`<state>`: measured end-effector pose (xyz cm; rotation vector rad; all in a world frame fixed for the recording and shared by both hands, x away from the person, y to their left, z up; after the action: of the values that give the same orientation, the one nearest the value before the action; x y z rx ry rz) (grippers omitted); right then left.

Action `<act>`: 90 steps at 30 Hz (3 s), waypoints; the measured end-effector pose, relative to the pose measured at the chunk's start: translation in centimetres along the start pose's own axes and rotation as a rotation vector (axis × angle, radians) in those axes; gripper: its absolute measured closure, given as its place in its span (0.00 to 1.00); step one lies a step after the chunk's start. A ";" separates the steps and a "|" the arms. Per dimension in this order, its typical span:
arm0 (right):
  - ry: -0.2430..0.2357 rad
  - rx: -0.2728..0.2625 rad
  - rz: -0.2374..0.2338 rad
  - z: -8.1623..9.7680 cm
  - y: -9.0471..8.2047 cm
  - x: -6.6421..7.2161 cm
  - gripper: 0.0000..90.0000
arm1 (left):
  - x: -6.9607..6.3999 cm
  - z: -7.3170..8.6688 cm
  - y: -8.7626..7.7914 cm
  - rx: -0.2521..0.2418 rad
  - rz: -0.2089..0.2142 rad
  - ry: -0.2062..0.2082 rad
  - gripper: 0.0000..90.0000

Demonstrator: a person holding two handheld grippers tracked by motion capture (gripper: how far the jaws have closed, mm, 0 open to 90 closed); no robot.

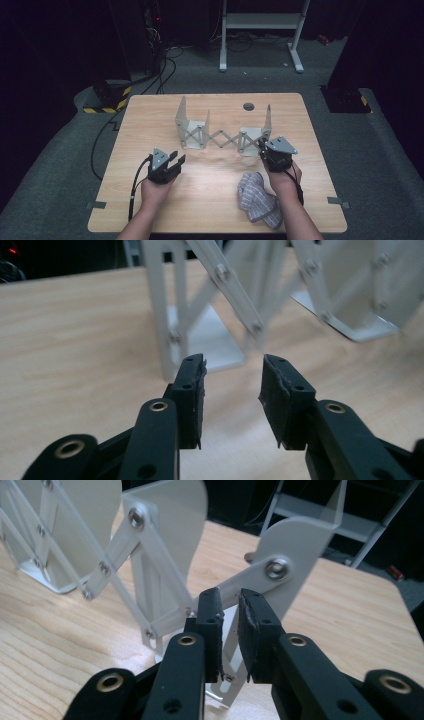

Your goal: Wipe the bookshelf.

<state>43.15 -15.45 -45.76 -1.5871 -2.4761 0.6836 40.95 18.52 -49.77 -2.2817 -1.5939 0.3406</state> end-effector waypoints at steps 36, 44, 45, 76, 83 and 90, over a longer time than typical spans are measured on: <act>0.146 -0.047 0.088 -2.5 1.6 -1.2 0.71 | 0.7 -7.8 5.0 -0.033 -0.157 -0.030 0.71; 0.123 -0.054 0.076 -2.2 0.9 -0.5 0.72 | 0.2 -6.5 2.3 -0.044 -0.181 -0.026 0.71; 0.122 -0.055 0.073 -2.2 0.8 -0.3 0.72 | 0.2 -6.4 2.0 -0.040 -0.184 -0.027 0.71; 0.052 -0.122 -0.032 -0.5 -4.8 2.7 0.68 | 0.6 -2.3 -4.7 -0.085 -0.101 -0.069 0.52; 0.009 -0.014 -0.097 1.1 -2.2 4.6 0.71 | 0.2 -0.1 -2.8 -0.007 -0.075 -0.047 0.49; 0.012 0.015 -0.071 0.5 -0.1 4.7 0.70 | 0.5 0.4 -1.2 0.018 -0.081 -0.051 0.50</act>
<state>40.83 -11.49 -46.76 -1.4862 -2.4988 0.6787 39.91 19.38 -49.69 -2.2041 -1.6965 0.3943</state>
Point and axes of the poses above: each handheld gripper's, and its own axes: y roughly forward along the jaws, z roughly out of its underside, x roughly to its left, the point moved 4 cm from there along y, roughly forward along the jaws, and after that the axes turned 4 degrees about -z, right-handed, at the moved point
